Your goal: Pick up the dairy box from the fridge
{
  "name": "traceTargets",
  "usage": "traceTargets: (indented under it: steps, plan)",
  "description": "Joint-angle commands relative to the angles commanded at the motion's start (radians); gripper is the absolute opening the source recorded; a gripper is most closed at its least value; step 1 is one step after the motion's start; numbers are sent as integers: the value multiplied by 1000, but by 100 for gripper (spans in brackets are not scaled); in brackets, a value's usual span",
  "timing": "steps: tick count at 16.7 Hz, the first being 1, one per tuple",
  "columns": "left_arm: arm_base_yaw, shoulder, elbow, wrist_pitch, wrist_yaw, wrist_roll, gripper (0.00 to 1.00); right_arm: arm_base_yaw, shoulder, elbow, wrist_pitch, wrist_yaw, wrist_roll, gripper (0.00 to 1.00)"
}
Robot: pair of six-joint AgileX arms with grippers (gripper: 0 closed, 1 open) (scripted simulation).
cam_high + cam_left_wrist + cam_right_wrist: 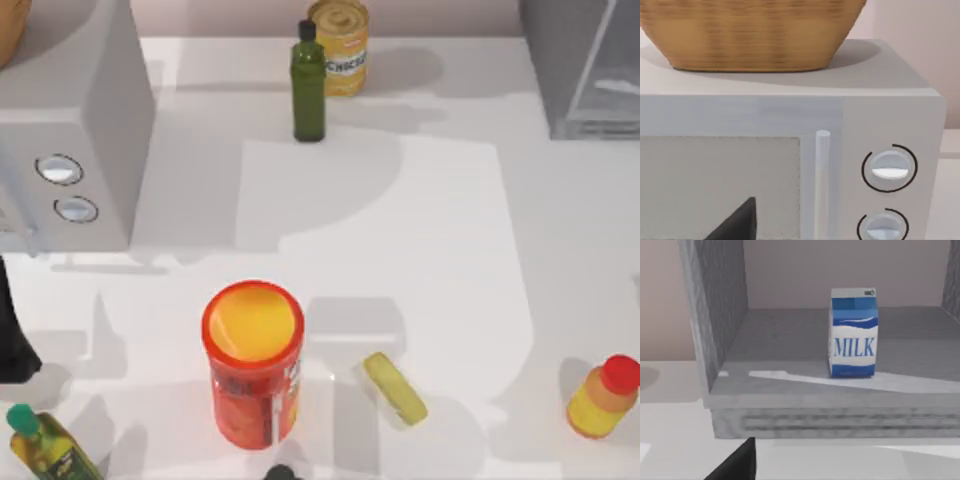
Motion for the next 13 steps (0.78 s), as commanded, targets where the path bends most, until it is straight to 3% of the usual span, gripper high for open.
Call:
traceTargets:
  steps: [7, 13]
  plan:
    - [0, 0, 0, 0, 0, 0, 100, -123, 381, 52, 373, -114, 3, 100]
    - [0, 0, 0, 0, 0, 0, 100, -129, 408, 54, 401, -121, 2, 100]
